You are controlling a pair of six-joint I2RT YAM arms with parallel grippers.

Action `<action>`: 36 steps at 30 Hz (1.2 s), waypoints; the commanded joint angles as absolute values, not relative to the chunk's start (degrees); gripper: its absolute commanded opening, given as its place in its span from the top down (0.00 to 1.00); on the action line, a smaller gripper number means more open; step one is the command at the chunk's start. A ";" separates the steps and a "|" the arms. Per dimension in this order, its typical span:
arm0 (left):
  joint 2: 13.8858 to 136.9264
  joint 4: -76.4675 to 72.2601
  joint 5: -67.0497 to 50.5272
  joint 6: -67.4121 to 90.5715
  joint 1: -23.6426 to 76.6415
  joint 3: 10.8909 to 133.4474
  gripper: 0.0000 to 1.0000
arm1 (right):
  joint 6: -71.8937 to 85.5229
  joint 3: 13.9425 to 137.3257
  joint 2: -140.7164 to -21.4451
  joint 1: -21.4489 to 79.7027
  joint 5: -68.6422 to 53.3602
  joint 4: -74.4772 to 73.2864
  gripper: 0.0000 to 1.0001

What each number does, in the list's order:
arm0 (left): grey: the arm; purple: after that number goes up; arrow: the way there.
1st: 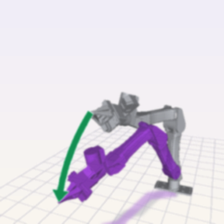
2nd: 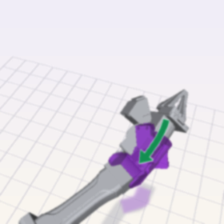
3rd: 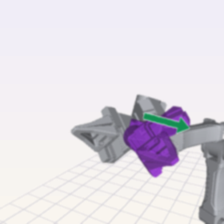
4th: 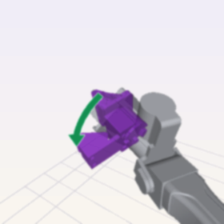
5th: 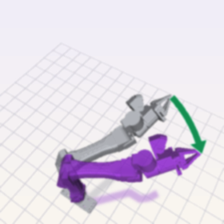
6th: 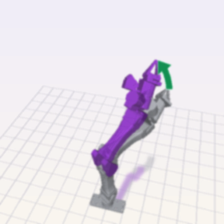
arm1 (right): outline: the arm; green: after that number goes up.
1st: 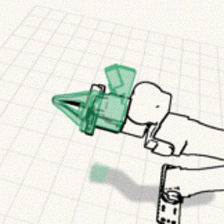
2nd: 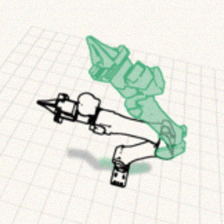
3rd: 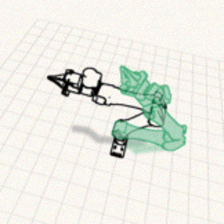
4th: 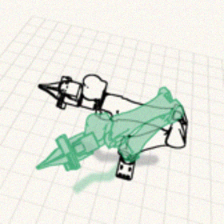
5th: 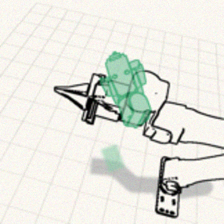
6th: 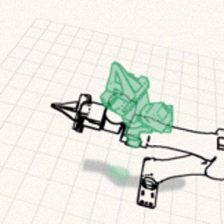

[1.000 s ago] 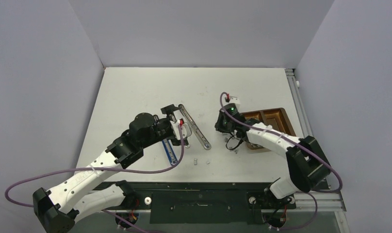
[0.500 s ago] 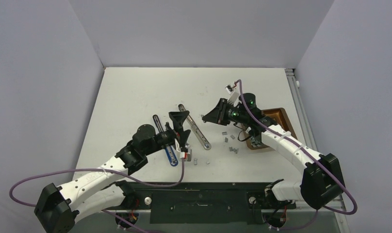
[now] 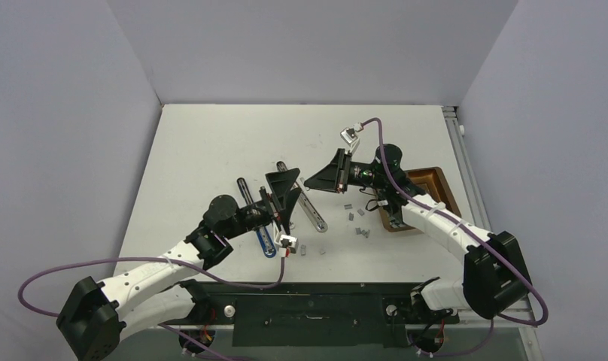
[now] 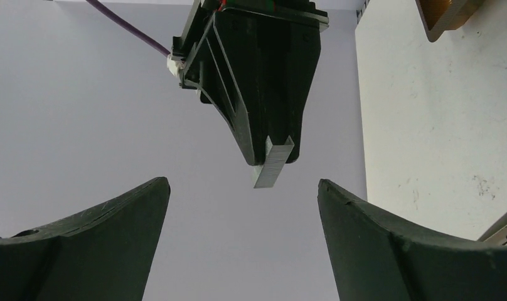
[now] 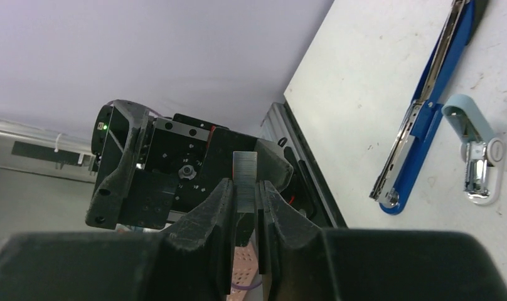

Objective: Load the staples into the stapler
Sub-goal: Pick up the staple from the center of the board.

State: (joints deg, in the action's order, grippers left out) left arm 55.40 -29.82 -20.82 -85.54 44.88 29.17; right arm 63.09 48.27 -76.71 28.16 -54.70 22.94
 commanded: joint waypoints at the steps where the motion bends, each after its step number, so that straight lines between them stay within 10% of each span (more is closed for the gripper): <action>1: 54.80 -32.85 -23.34 -90.05 44.54 28.92 0.17 | 67.25 47.73 -77.18 28.33 -59.15 31.11 0.90; 30: 53.80 -26.21 -23.19 -92.33 44.49 30.04 0.87 | 74.98 44.67 -81.85 31.50 -59.43 43.08 0.89; 36: 53.27 -22.19 -24.22 -92.83 44.50 30.57 0.96 | 74.42 44.49 -81.35 30.92 -59.37 42.91 0.71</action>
